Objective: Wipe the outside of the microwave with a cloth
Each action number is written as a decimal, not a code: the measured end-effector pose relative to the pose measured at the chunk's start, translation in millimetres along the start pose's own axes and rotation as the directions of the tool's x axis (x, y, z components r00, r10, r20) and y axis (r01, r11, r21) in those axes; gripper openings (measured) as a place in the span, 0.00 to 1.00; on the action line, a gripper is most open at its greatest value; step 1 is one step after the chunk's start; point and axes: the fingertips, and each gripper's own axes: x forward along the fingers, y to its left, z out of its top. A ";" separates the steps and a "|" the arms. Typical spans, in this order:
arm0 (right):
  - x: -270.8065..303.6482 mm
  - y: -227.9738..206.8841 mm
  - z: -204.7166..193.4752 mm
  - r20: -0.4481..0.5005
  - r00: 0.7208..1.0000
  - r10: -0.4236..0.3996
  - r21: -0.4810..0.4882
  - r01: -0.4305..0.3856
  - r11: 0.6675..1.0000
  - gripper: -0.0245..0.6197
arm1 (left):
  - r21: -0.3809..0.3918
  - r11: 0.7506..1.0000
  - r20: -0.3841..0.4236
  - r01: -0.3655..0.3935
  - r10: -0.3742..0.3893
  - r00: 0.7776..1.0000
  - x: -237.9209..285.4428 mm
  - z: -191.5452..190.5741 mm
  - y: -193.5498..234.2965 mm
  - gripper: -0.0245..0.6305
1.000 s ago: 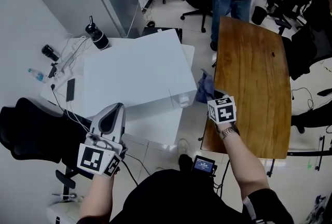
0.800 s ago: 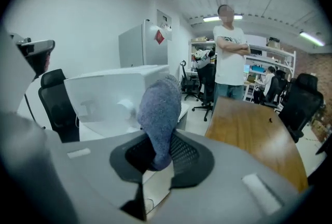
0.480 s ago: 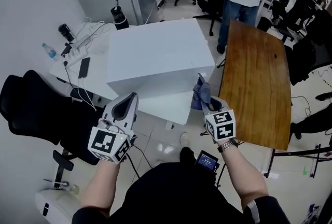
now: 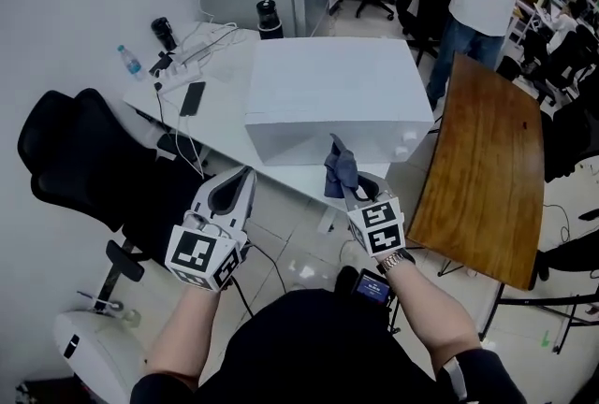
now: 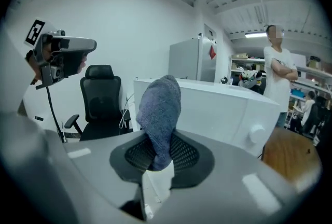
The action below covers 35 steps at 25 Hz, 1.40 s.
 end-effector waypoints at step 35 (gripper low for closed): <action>163.5 73.2 33.8 -0.045 0.996 0.072 -0.061 -0.075 0.995 0.14 | 0.004 0.987 -0.047 -0.162 0.162 0.986 -66.0 -24.3 110.3 0.04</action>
